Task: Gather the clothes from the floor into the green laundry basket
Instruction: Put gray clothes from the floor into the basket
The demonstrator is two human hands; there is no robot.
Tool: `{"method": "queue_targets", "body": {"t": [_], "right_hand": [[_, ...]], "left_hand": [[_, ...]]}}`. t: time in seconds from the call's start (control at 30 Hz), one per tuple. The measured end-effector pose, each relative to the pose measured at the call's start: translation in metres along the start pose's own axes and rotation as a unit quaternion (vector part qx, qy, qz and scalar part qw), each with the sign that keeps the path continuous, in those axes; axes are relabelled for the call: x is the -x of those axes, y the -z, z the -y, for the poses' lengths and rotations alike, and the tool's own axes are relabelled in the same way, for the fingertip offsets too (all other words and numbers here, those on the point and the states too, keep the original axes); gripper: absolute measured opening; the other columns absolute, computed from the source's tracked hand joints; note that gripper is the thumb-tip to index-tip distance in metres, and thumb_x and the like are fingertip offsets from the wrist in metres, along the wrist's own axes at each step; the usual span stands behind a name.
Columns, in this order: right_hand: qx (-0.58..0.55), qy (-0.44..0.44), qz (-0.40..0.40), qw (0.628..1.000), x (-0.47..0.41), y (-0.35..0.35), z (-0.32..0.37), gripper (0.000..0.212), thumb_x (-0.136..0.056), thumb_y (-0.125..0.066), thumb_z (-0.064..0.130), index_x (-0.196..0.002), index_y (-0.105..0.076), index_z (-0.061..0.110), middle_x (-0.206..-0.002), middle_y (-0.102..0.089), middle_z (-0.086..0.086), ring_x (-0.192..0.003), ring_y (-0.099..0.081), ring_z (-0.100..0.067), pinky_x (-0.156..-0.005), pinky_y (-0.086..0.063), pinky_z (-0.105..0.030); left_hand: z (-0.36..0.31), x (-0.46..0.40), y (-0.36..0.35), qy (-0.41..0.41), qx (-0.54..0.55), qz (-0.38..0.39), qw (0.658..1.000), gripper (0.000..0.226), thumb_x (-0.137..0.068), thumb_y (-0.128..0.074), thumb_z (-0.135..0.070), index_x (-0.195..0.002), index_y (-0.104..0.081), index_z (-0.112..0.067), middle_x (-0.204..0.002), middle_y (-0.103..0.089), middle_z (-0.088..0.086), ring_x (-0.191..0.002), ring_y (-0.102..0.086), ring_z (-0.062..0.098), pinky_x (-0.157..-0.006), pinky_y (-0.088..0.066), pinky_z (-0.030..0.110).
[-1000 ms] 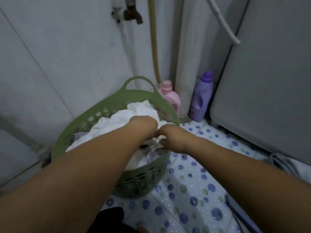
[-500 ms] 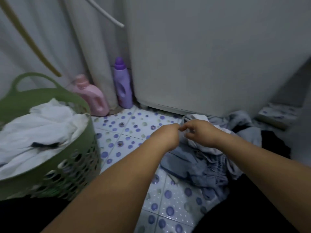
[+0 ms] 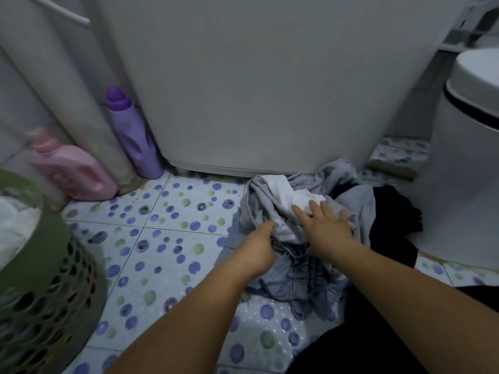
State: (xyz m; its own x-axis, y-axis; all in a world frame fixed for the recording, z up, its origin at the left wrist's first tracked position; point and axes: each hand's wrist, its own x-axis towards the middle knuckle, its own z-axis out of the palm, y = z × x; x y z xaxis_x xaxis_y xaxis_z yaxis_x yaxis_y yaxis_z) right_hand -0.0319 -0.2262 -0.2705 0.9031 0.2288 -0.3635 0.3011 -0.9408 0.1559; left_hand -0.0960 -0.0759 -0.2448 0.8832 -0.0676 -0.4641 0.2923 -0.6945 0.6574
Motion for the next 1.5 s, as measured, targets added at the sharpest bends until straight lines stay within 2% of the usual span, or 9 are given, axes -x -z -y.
{"method": "queue_targets", "body": {"t": [0.17, 0.3, 0.47, 0.6, 0.73, 0.83, 1.0, 1.17, 1.5], "right_hand": [[-0.085, 0.066, -0.119, 0.987, -0.022, -0.013, 0.005, 0.023, -0.092, -0.049, 0.031, -0.105, -0.064, 0.021, -0.128, -0.051, -0.009, -0.129, -0.039, -0.026, -0.105, -0.027, -0.043], [-0.496, 0.036, -0.11, 0.861, -0.024, 0.02, 0.005, 0.026, -0.093, -0.05, 0.024, -0.071, -0.046, 0.012, -0.075, -0.051, -0.008, -0.078, -0.049, -0.02, -0.067, -0.036, -0.031], [-0.73, 0.068, -0.075, 0.676, -0.006, 0.062, 0.008, 0.025, -0.098, -0.045, 0.022, -0.075, -0.054, 0.021, -0.077, -0.06, -0.002, -0.079, -0.056, -0.02, -0.069, -0.043, -0.032], [-0.772, 0.132, -0.059, 0.619, 0.013, 0.09, 0.024, 0.019, -0.099, -0.041, 0.015, -0.084, -0.053, 0.015, -0.086, -0.06, -0.008, -0.082, -0.058, -0.018, -0.07, -0.047, -0.027], [-0.695, 0.161, -0.101, 0.693, 0.021, 0.106, 0.028, 0.015, -0.096, -0.048, 0.014, -0.083, -0.055, 0.014, -0.079, -0.058, -0.004, -0.07, -0.054, -0.009, -0.064, -0.046, -0.02], [-0.601, 0.158, -0.143, 0.771, 0.022, 0.109, 0.019, 0.009, -0.088, -0.063, 0.019, -0.097, -0.06, 0.019, -0.097, -0.064, -0.002, -0.089, -0.059, -0.01, -0.088, -0.049, -0.03], [-0.304, 0.125, -0.115, 0.937, 0.019, 0.088, 0.001, 0.111, -0.056, -0.075, 0.061, -0.147, -0.022, 0.024, -0.147, -0.038, -0.005, -0.133, -0.04, -0.025, -0.109, -0.038, -0.042], [-0.26, 0.114, -0.044, 0.958, 0.016, 0.074, 0.022, 0.144, -0.048, -0.081, 0.062, -0.146, 0.022, 0.033, -0.161, 0.003, 0.0, -0.149, -0.003, -0.025, -0.117, -0.018, -0.053], [-0.241, 0.162, -0.027, 0.957, 0.017, 0.084, 0.084, 0.14, -0.056, -0.08, 0.058, -0.146, 0.024, 0.03, -0.159, 0.019, 0.006, -0.148, 0.015, -0.019, -0.117, -0.003, -0.06]], "left_hand": [[0.002, -0.014, -0.007, 0.006, 0.023, -0.019, 1.0, 0.07, -0.095, -0.042, 0.0, -0.153, -0.011, -0.023, -0.144, -0.039, 0.015, -0.121, -0.051, 0.03, -0.094, -0.042, 0.029], [0.007, -0.022, 0.002, 0.013, 0.086, -0.114, 0.99, 0.11, -0.076, -0.075, -0.011, -0.152, 0.001, -0.035, -0.153, -0.015, 0.012, -0.136, -0.035, 0.03, -0.107, -0.039, 0.034], [-0.007, -0.026, 0.006, 0.03, 0.188, -0.163, 0.968, 0.13, -0.064, -0.086, -0.027, -0.149, 0.012, -0.038, -0.158, 0.004, 0.002, -0.144, -0.021, 0.025, -0.109, -0.035, 0.035], [-0.022, -0.028, 0.003, 0.023, 0.276, -0.219, 0.936, 0.111, -0.063, -0.084, -0.032, -0.149, -0.014, -0.034, -0.151, -0.02, 0.007, -0.13, -0.04, 0.027, -0.102, -0.048, 0.041], [-0.026, -0.024, 0.021, -0.034, 0.305, -0.312, 0.899, 0.027, -0.082, -0.068, -0.021, -0.105, -0.054, -0.021, -0.119, -0.058, 0.009, -0.098, -0.06, 0.022, -0.084, -0.051, 0.033], [-0.028, -0.014, 0.038, -0.044, 0.373, -0.332, 0.866, 0.016, -0.087, -0.065, -0.02, -0.097, -0.054, -0.026, -0.097, -0.064, 0.0, -0.099, -0.063, 0.023, -0.092, -0.051, 0.036], [-0.024, 0.003, 0.071, -0.033, 0.598, -0.364, 0.713, 0.029, -0.091, -0.061, -0.025, -0.118, -0.059, -0.017, -0.114, -0.069, 0.007, -0.106, -0.066, 0.025, -0.098, -0.051, 0.045], [-0.016, 0.021, 0.099, -0.009, 0.608, -0.435, 0.664, 0.026, -0.094, -0.054, -0.034, -0.108, -0.063, -0.014, -0.092, -0.068, 0.001, -0.094, -0.068, 0.021, -0.085, -0.056, 0.032], [-0.01, 0.09, 0.18, -0.008, 0.681, -0.441, 0.584, 0.034, -0.098, -0.047, -0.037, -0.074, -0.054, -0.014, -0.07, -0.06, 0.001, -0.061, -0.058, 0.012, -0.052, -0.05, 0.023]]}}
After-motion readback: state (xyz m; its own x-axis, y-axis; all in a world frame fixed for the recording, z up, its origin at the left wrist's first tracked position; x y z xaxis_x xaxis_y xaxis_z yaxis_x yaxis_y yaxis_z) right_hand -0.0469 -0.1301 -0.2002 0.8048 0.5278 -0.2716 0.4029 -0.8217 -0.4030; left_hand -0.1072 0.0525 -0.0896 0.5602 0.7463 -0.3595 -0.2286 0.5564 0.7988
